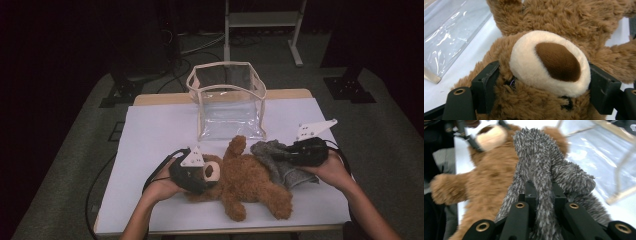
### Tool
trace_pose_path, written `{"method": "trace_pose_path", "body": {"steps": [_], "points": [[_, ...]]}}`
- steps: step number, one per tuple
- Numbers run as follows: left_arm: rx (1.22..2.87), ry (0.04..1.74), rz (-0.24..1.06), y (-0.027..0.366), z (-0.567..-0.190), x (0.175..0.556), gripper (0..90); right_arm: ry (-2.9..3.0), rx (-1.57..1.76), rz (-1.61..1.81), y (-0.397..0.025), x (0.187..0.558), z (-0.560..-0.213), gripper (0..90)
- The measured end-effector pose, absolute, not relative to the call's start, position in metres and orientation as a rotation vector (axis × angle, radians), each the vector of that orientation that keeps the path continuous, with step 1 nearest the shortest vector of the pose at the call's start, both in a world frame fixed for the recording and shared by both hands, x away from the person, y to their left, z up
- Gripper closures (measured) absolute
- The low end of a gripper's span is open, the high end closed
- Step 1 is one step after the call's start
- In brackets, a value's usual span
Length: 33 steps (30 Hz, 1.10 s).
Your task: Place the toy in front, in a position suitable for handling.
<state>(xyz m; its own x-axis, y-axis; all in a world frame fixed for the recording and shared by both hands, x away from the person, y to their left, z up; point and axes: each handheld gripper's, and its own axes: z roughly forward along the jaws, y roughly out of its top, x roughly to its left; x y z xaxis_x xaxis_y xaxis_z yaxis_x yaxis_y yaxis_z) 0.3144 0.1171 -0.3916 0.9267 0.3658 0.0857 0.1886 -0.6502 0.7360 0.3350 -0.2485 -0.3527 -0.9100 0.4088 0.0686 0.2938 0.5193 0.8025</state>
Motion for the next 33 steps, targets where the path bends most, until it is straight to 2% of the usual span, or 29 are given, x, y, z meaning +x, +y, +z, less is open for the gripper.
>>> {"method": "trace_pose_path", "body": {"steps": [7,12,16,22,27,33], "points": [[2.284,0.406,0.292,0.118,-0.392,0.316,21.8,2.680,0.610,1.343,-0.241,0.329,-0.376,79.7],[2.285,0.410,0.289,0.117,-0.392,0.317,21.6,2.677,0.740,1.382,-0.266,0.321,-0.398,79.7],[2.283,0.420,0.293,0.115,-0.392,0.317,20.8,2.649,0.704,1.424,-0.269,0.313,-0.379,79.7],[2.283,0.421,0.307,0.115,-0.392,0.317,20.6,2.673,0.461,1.443,-0.228,0.304,-0.347,79.6],[2.275,0.442,0.335,0.114,-0.392,0.318,20.6,2.763,0.351,1.336,-0.197,0.301,-0.355,79.6],[2.269,0.404,0.329,0.116,-0.383,0.315,20.3,2.762,0.420,1.321,-0.212,0.304,-0.366,79.9]]}}
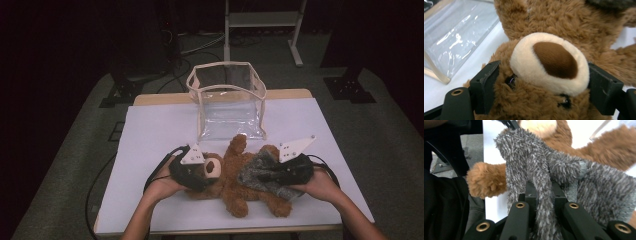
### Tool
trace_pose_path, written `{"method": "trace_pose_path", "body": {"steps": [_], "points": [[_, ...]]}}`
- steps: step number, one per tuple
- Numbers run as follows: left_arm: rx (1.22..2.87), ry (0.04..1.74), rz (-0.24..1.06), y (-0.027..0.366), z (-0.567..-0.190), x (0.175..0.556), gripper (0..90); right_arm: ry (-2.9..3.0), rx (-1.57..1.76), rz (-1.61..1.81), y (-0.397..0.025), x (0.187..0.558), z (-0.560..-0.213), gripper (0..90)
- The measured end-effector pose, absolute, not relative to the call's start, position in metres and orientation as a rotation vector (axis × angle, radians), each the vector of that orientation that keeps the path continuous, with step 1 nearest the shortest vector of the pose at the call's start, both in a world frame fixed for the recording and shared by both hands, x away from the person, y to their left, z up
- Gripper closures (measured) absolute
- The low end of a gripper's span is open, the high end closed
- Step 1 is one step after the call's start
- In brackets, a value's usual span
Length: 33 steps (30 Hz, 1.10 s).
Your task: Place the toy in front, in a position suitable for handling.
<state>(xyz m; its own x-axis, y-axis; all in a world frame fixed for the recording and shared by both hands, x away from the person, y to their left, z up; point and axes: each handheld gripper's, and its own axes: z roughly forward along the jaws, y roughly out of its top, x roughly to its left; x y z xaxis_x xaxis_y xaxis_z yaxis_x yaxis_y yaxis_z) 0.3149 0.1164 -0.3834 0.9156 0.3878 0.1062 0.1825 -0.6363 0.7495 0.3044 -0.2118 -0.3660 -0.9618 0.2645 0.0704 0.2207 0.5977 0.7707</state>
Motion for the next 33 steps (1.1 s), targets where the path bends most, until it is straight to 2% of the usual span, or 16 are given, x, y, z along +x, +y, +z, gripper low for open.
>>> {"method": "trace_pose_path", "body": {"steps": [8,16,20,21,25,29,33], "points": [[2.277,0.413,0.305,0.120,-0.383,0.315,24.6,2.719,0.456,1.304,-0.219,0.303,-0.359,79.9],[2.271,0.410,0.313,0.118,-0.385,0.316,24.6,2.751,0.255,1.224,-0.161,0.309,-0.338,79.5],[2.261,0.413,0.309,0.119,-0.386,0.316,24.5,2.819,0.222,1.129,-0.146,0.313,-0.343,74.6],[2.260,0.410,0.307,0.119,-0.386,0.317,24.6,2.821,0.219,1.167,-0.149,0.311,-0.343,65.3],[2.261,0.414,0.297,0.119,-0.385,0.319,24.6,2.806,0.212,1.209,-0.160,0.304,-0.334,53.9],[2.267,0.413,0.296,0.118,-0.385,0.319,24.5,2.785,0.197,1.211,-0.160,0.299,-0.322,49.5],[2.262,0.415,0.298,0.117,-0.385,0.319,24.5,2.797,0.146,1.159,-0.138,0.302,-0.326,50.0]]}}
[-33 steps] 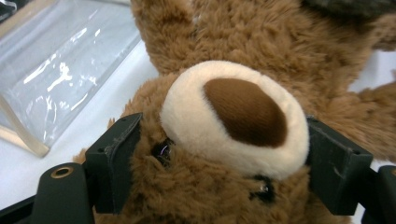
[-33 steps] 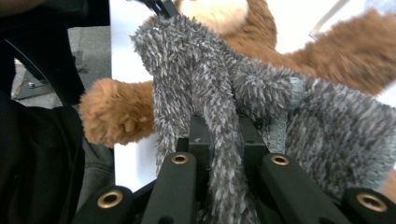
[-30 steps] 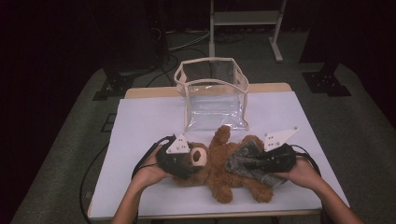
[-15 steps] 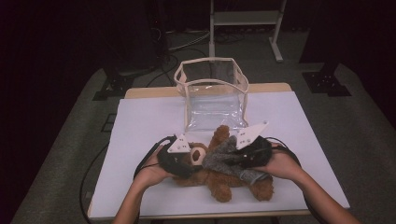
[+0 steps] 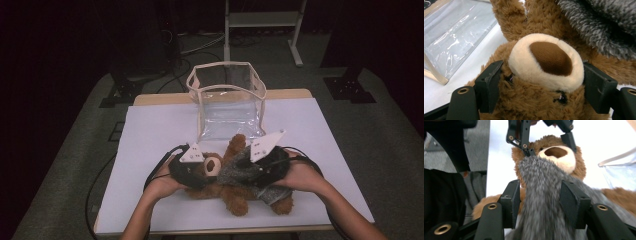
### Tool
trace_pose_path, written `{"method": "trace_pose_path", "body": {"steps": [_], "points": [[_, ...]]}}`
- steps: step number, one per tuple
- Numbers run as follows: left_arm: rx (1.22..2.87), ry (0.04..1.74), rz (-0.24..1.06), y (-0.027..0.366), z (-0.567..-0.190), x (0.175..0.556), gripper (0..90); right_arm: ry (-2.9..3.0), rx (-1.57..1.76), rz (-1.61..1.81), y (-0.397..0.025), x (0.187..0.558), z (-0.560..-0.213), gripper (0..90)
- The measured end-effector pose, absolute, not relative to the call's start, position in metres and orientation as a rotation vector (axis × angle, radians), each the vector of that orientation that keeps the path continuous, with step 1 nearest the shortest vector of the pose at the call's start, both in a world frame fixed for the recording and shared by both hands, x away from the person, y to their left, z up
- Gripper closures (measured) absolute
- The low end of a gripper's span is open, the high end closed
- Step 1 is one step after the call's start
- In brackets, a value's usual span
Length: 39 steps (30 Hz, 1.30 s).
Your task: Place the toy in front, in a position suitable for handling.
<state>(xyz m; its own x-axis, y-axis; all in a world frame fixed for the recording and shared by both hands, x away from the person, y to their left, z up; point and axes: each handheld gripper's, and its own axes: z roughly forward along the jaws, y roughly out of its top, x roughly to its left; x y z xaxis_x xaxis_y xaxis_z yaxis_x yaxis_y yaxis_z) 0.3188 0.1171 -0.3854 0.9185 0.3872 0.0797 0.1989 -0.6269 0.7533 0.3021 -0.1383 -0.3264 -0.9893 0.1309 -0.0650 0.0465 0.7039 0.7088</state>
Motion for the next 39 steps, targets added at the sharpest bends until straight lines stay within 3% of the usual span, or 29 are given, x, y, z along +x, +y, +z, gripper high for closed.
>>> {"method": "trace_pose_path", "body": {"steps": [6,8,13,21,26,31,39], "points": [[2.251,0.411,0.284,0.121,-0.386,0.320,22.6,2.806,0.181,1.016,-0.112,0.312,-0.350,74.4],[2.256,0.395,0.285,0.122,-0.384,0.320,21.0,2.821,0.207,1.008,-0.113,0.313,-0.352,78.5],[2.258,0.354,0.283,0.124,-0.377,0.313,21.5,2.839,0.205,0.992,-0.129,0.310,-0.352,80.9],[2.267,0.331,0.265,0.121,-0.384,0.314,33.0,2.853,0.242,0.988,-0.145,0.307,-0.344,82.4],[2.246,0.354,0.258,0.122,-0.385,0.317,33.0,2.890,0.122,1.027,-0.113,0.302,-0.341,82.3],[2.233,0.378,0.258,0.125,-0.387,0.319,32.2,2.991,0.021,0.932,-0.085,0.293,-0.365,82.3],[2.225,0.406,0.264,0.125,-0.385,0.321,31.4,2.981,0.090,0.852,-0.121,0.278,-0.377,82.3]]}}
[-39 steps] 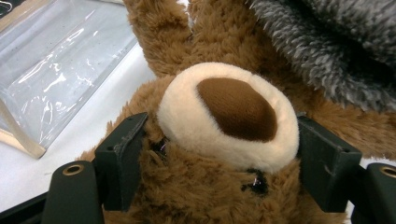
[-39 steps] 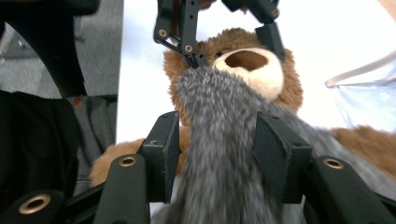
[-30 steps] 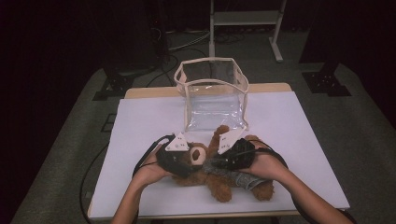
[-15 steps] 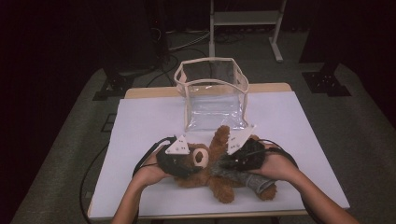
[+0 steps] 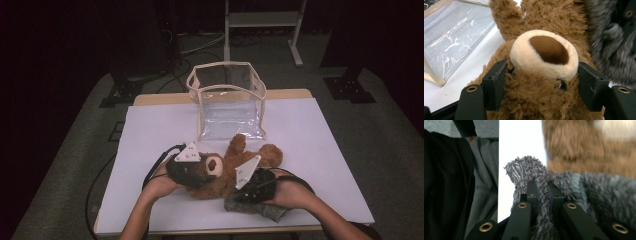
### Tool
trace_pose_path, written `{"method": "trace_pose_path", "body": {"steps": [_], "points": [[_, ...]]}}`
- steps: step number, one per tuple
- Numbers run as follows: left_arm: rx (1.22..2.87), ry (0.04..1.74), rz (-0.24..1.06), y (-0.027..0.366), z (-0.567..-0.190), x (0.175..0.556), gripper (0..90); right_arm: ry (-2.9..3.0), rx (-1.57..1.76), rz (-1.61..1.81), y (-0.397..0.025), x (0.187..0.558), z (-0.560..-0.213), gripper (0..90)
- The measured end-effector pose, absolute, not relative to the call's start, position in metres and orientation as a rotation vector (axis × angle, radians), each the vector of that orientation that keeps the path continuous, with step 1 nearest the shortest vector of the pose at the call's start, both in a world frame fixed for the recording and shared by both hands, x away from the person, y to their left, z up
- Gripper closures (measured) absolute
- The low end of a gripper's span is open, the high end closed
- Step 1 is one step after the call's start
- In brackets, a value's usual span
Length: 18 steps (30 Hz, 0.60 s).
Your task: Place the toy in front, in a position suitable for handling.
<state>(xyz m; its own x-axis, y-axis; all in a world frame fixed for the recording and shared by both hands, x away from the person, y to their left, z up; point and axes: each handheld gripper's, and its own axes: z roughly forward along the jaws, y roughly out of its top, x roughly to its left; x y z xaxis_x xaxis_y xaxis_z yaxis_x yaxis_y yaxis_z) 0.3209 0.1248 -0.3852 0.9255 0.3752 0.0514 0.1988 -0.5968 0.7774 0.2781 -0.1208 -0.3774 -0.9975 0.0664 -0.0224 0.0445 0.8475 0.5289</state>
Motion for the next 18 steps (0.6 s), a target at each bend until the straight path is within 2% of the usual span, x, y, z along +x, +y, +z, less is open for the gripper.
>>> {"method": "trace_pose_path", "body": {"steps": [4,10,13,18], "points": [[2.221,0.424,0.268,0.122,-0.386,0.322,31.4,2.950,0.113,0.859,-0.131,0.273,-0.374,82.3],[2.220,0.434,0.270,0.121,-0.386,0.323,31.2,2.899,0.028,0.897,-0.109,0.271,-0.364,82.2],[2.219,0.428,0.262,0.124,-0.387,0.322,30.9,2.909,-0.011,0.861,-0.092,0.273,-0.371,82.2],[2.219,0.419,0.255,0.125,-0.386,0.322,30.7,2.934,0.018,0.874,-0.105,0.271,-0.384,82.3]]}}
